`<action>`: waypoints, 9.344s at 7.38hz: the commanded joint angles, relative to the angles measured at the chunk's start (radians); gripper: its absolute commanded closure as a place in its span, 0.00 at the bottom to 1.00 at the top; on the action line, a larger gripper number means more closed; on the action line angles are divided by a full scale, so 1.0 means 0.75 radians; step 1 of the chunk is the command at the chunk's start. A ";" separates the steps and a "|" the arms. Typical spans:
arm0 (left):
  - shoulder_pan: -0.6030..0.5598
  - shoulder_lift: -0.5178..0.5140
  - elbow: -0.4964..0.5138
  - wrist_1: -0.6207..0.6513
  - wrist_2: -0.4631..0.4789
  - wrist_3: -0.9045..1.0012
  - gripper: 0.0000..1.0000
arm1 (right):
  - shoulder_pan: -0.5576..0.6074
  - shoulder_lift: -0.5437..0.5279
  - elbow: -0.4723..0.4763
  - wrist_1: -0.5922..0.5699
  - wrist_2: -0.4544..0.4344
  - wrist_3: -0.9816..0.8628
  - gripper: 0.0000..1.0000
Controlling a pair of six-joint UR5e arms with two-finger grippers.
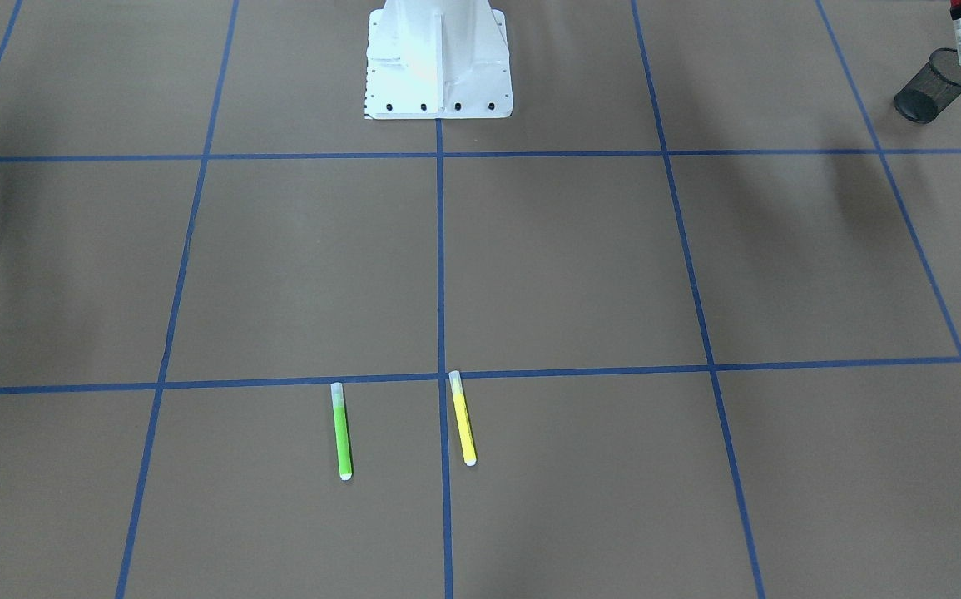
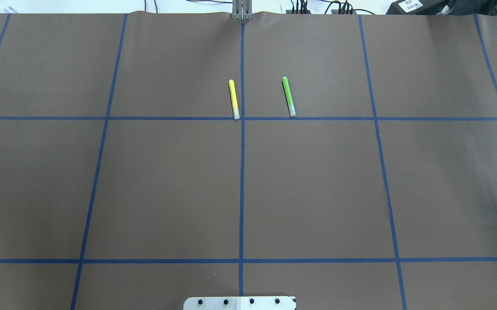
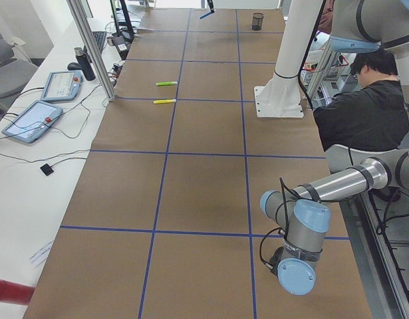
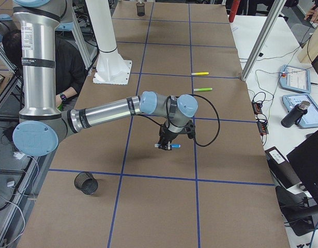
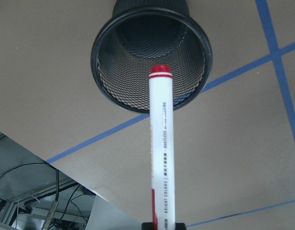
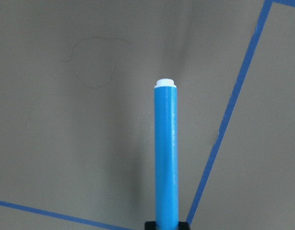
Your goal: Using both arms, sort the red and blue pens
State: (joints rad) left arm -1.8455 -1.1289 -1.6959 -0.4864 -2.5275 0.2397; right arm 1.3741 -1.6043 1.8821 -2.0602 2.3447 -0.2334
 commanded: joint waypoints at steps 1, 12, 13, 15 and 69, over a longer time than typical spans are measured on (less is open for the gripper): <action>0.000 -0.002 0.030 -0.004 -0.025 0.001 0.18 | -0.002 0.002 0.000 0.000 0.007 0.000 1.00; 0.002 -0.441 -0.017 -0.331 -0.201 -0.068 0.00 | 0.174 -0.116 0.057 -0.603 0.003 -0.059 1.00; 0.002 -0.482 -0.064 -0.331 -0.211 -0.074 0.00 | 0.217 -0.182 0.045 -0.603 -0.003 -0.140 1.00; 0.006 -0.572 -0.166 -0.453 -0.213 -0.242 0.00 | 0.317 -0.374 0.037 -0.607 -0.050 -0.377 1.00; 0.426 -0.464 -0.107 -1.626 0.280 -0.708 0.00 | 0.185 0.022 -0.215 0.385 0.025 0.469 0.00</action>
State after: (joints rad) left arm -1.5274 -1.4772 -1.7758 -1.7064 -2.3179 -0.2909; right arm 1.5125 -1.5896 1.7181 -1.7718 2.3621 0.1181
